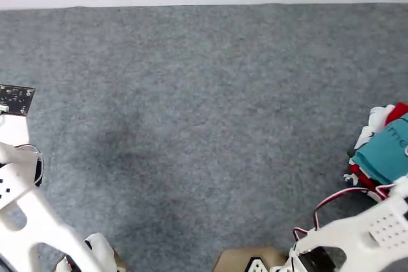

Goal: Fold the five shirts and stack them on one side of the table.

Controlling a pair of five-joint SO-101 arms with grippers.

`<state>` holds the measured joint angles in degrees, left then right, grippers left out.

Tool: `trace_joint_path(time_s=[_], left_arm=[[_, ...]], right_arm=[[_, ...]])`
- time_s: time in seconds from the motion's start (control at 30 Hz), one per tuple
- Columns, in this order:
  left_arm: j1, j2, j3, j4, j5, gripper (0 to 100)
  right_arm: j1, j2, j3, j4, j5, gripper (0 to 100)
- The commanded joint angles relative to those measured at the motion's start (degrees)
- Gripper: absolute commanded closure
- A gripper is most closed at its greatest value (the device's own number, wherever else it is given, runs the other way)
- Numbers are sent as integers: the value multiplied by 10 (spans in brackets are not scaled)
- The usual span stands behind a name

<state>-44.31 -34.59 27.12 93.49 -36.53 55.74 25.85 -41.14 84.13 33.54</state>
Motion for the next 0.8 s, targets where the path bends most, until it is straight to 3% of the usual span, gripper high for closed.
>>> trace_joint_path(time_s=[0.0,0.23,0.77], left_arm=[[2,-10,-4,-4,-1,993],[2,-13,-4,-4,-1,993],[1,-11,-3,-4,0,993]], right_arm=[[-30,-84,-50,61,-3,990],[-79,-116,-43,189,-5,990],[13,-73,179,131,-1,990]])
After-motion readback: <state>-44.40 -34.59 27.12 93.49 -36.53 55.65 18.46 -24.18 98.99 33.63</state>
